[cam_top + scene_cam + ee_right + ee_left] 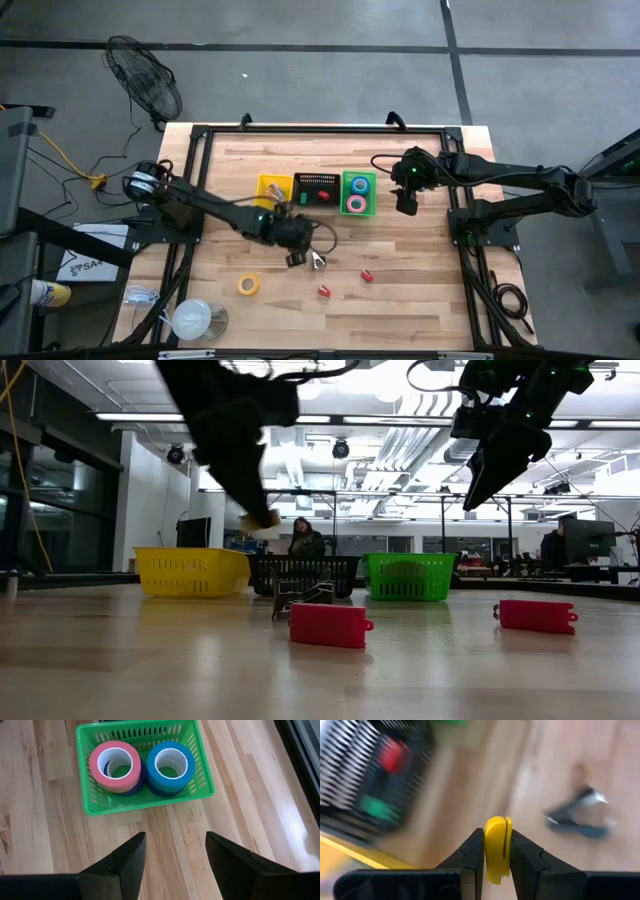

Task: Pick and place Stapler, Stapler remover, tape
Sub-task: Put the yellow stapler into the black bin, then put the right red stapler into the black bin

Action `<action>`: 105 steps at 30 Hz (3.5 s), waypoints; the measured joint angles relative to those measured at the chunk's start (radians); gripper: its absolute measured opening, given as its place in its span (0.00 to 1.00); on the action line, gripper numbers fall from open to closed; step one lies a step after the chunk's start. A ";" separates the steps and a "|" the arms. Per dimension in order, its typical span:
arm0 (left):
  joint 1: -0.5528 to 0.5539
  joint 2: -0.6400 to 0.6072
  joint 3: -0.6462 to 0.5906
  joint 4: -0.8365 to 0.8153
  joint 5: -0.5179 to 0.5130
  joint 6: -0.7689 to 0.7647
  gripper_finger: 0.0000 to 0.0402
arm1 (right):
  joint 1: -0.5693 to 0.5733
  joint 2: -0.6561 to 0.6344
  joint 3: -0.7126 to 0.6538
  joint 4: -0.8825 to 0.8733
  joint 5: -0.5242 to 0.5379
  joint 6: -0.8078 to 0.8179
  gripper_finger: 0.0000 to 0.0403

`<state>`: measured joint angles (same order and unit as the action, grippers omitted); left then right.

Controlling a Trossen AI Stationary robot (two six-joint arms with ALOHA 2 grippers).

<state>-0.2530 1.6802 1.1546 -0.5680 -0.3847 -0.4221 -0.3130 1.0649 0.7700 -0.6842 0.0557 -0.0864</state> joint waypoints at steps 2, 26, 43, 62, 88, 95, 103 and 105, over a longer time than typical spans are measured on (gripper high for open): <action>0.041 0.000 0.029 -0.010 -0.022 0.096 0.15 | 0.000 0.000 0.000 0.000 0.001 0.000 0.49; 0.466 0.004 0.077 0.055 0.139 0.722 0.15 | 0.000 0.000 0.000 -0.007 0.001 -0.002 0.49; 0.528 0.094 0.077 0.074 0.307 1.223 0.15 | 0.000 0.000 0.000 -0.007 0.005 -0.025 0.49; 0.528 0.129 0.078 0.115 0.356 1.177 0.18 | 0.000 0.000 0.000 -0.009 0.004 -0.025 0.49; 0.528 0.124 0.077 0.109 0.325 1.151 0.51 | 0.000 0.000 0.000 -0.042 -0.010 0.122 0.49; 0.525 0.067 0.077 0.055 0.289 1.166 0.51 | 0.092 0.000 0.000 -0.127 -0.001 0.313 0.49; 0.507 -0.008 0.078 0.017 0.222 1.221 0.51 | 0.374 0.000 -0.072 -0.077 0.130 0.685 0.49; 0.505 -0.022 0.078 -0.004 0.221 1.233 0.51 | 0.451 0.000 -0.115 -0.008 0.141 0.778 0.49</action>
<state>0.2521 1.6579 1.2324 -0.5722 -0.1640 0.8105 0.1378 1.0645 0.6552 -0.6923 0.1970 0.6920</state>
